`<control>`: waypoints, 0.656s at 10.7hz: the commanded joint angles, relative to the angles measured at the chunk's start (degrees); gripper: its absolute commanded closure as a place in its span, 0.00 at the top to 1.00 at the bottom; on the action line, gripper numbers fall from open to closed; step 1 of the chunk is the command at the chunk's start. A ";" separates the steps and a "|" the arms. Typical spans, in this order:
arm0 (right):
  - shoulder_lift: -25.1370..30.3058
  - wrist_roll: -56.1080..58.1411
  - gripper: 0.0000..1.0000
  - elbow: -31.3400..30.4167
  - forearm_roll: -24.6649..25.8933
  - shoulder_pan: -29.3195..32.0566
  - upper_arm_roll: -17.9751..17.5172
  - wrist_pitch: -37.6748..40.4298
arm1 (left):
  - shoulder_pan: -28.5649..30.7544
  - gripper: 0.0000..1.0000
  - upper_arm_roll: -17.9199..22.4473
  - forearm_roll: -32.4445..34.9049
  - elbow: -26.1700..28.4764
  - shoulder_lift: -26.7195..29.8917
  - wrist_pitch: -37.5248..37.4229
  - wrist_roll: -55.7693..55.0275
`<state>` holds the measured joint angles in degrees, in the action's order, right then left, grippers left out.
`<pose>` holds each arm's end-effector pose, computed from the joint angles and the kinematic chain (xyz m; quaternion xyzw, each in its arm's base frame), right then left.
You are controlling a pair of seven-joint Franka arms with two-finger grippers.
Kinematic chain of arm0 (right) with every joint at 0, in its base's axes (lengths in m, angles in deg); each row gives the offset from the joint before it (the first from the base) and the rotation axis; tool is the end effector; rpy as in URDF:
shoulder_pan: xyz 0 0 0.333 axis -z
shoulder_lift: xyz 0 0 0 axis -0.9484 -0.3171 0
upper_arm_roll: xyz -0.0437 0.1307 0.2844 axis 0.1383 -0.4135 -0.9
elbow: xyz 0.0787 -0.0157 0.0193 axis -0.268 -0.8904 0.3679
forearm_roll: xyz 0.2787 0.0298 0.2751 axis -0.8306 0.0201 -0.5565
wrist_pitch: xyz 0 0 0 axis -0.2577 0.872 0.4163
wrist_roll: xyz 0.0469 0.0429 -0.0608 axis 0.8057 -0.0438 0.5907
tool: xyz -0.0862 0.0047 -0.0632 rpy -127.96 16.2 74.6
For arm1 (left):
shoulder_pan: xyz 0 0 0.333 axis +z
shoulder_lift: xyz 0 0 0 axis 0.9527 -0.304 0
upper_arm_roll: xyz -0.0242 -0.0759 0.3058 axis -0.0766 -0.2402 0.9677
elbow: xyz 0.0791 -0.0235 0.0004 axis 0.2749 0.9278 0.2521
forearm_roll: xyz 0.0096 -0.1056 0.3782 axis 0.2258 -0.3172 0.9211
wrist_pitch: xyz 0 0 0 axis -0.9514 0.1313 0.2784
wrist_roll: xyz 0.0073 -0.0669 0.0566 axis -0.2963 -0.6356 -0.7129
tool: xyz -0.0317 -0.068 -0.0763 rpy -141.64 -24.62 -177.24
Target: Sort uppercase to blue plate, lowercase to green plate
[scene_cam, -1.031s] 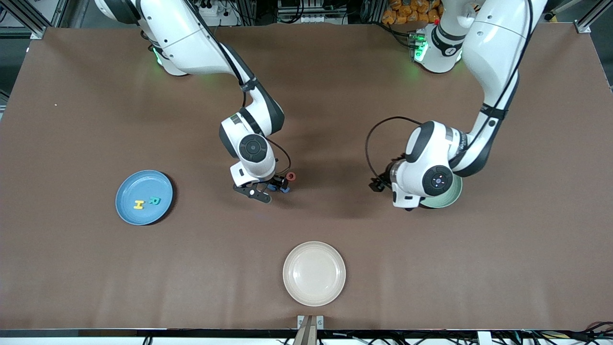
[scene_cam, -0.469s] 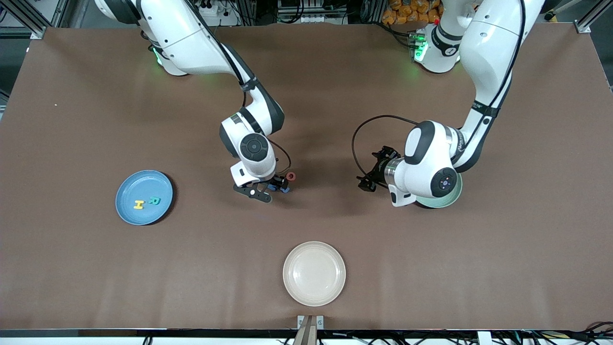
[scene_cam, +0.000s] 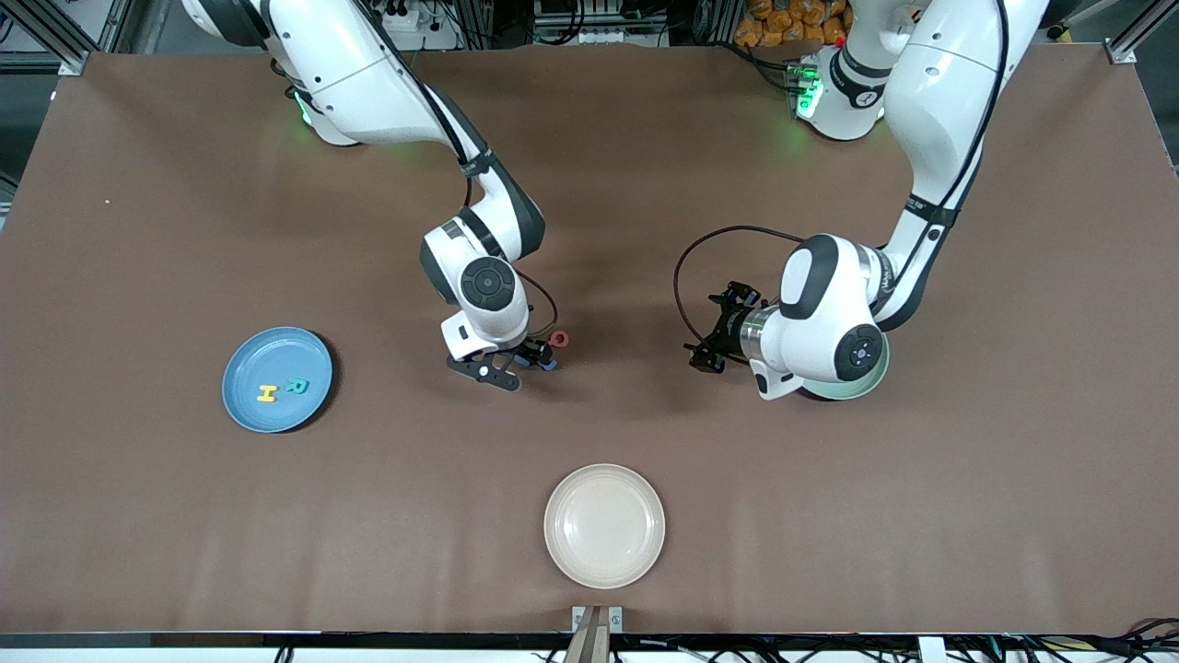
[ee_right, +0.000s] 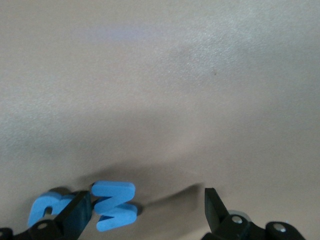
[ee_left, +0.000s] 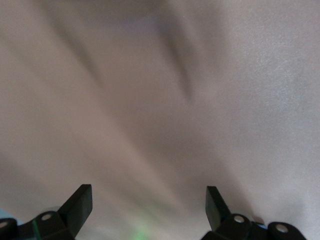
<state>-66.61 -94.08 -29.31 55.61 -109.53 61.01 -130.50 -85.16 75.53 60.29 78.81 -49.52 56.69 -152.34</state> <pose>0.5469 0.3814 0.1760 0.9830 -0.1786 -0.0169 0.0389 0.5775 -0.2972 0.2391 0.8075 0.5150 -0.2826 0.0529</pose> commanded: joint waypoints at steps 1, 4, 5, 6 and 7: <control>0.51 -0.18 1.00 -1.49 1.61 0.58 -0.21 -0.49 | -0.33 1.00 -0.04 -1.09 -0.46 -0.59 0.88 -0.99; 0.33 -1.32 1.00 -1.06 1.27 0.14 -0.30 -1.28 | -0.33 1.00 -0.04 -1.09 -0.46 -0.68 0.88 -0.99; 0.34 -1.41 1.00 -0.71 0.74 0.06 -0.30 -1.37 | -0.33 1.00 -0.04 -1.09 -0.46 -0.68 0.96 -0.91; 0.34 -2.37 1.00 -0.53 0.47 -0.03 -0.30 -1.63 | -0.33 1.00 -0.04 -1.18 -0.46 -0.68 0.97 -0.91; 0.25 -3.42 1.00 -0.26 0.47 -0.12 -0.39 -2.15 | -0.33 1.00 -0.04 -1.18 -0.46 -0.94 0.97 -0.91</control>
<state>-66.65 -95.04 -29.49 55.64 -109.58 60.97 -131.82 -85.24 75.51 60.27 78.81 -49.98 57.16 -152.37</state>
